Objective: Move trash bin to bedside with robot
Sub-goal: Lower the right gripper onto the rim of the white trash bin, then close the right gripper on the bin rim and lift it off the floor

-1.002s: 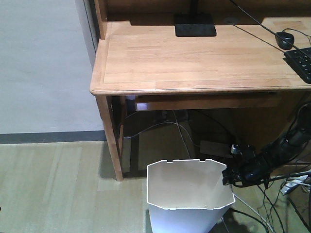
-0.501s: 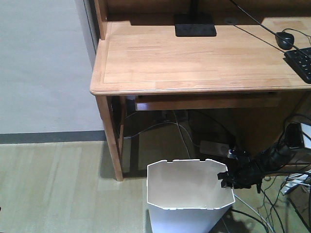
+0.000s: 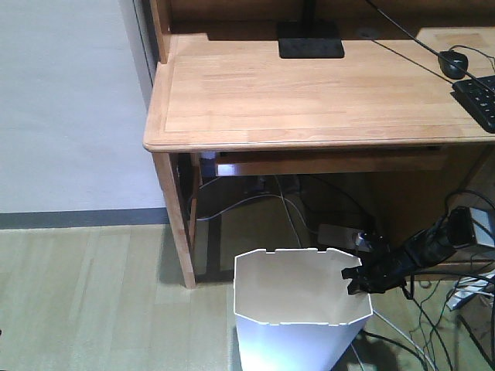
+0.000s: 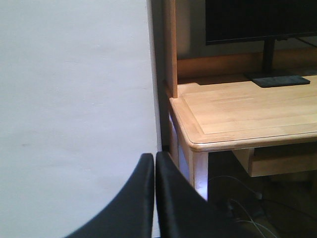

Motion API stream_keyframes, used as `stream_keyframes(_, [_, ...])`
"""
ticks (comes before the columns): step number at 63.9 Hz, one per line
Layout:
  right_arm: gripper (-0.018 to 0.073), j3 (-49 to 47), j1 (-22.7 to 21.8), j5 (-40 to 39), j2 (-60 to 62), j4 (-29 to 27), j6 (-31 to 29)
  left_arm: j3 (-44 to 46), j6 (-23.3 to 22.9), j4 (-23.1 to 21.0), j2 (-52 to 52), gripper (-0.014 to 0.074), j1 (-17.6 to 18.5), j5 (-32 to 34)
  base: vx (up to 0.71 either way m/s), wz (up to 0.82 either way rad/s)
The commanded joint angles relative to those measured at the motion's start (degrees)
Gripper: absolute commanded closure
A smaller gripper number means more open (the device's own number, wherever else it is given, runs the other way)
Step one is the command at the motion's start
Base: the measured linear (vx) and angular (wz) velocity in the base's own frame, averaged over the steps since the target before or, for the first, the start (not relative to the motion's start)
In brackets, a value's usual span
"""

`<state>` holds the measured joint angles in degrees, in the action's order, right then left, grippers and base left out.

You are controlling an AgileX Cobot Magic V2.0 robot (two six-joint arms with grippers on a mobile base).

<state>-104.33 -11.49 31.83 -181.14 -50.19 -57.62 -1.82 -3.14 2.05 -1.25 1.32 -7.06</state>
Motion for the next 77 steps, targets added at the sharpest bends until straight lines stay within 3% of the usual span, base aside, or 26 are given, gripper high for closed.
stream_keyframes(1, [0.0567, -1.84, -0.35, 9.0, 3.05, -4.79, -1.38, 1.38, -0.2, -0.12, -0.26, 0.0603, 0.02, 4.17, 0.0, 0.0])
stream_keyframes(23, [0.0564, 6.86, -3.08, 9.39, 11.09, -16.52, -16.83, 1.38, -0.2, -0.12, -0.26, 0.0603, 0.02, 4.17, 0.0, 0.0])
stream_keyframes(38, [0.0564, 16.69, -7.21, 15.72, 19.63, -22.12, -27.41, 1.38, -0.2, -0.12, -0.26, 0.0603, 0.02, 4.17, 0.0, 0.0])
stream_keyframes(53, [0.0564, 23.5, -10.6, 26.14, 27.36, -14.71, -27.02, 1.38, -0.2, -0.12, -0.26, 0.0603, 0.02, 4.17, 0.0, 0.0])
stream_keyframes(64, [0.0564, 24.53, -12.37, 32.77, 31.5, -14.43, -23.58, 1.38, -0.2, -0.12, -0.26, 0.0603, 0.02, 4.17, 0.0, 0.0])
stream_keyframes(77, [0.0564, 24.48, -12.79, 35.64, 33.17, -14.43, -23.72, 1.38, -0.2, -0.12, -0.26, 0.0603, 0.02, 4.17, 0.0, 0.0])
